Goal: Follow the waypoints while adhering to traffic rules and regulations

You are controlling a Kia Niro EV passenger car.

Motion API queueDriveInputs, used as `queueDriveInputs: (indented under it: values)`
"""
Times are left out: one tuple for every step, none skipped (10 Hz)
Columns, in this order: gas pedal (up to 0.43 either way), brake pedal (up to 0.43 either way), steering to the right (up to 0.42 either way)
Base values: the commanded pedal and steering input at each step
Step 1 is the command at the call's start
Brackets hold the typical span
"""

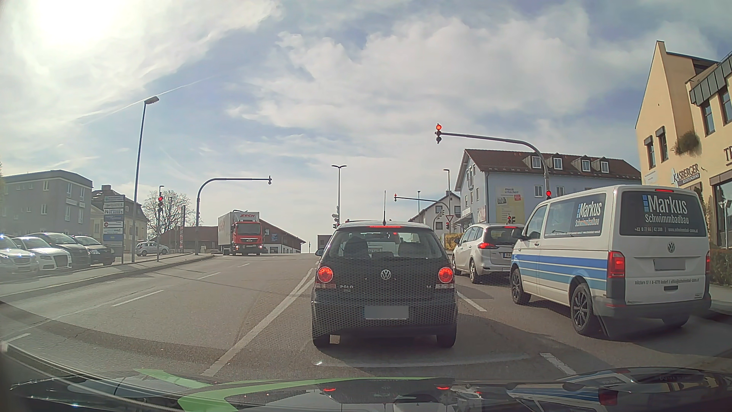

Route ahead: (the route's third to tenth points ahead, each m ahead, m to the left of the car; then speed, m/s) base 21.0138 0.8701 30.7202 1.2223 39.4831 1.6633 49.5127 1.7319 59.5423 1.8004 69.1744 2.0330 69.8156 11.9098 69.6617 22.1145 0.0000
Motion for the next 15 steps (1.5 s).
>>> queueDriveInputs:
  values:
    - [0.000, 0.354, -0.032]
    - [0.000, 0.354, -0.032]
    - [0.000, 0.354, -0.032]
    - [0.000, 0.354, -0.032]
    - [0.000, 0.354, -0.032]
    - [0.000, 0.354, -0.032]
    - [0.000, 0.354, -0.032]
    - [0.000, 0.354, -0.032]
    - [0.000, 0.354, -0.032]
    - [0.000, 0.354, -0.032]
    - [0.000, 0.354, -0.032]
    - [0.000, 0.354, -0.032]
    - [0.000, 0.354, -0.032]
    - [0.000, 0.354, -0.032]
    - [0.000, 0.354, -0.032]
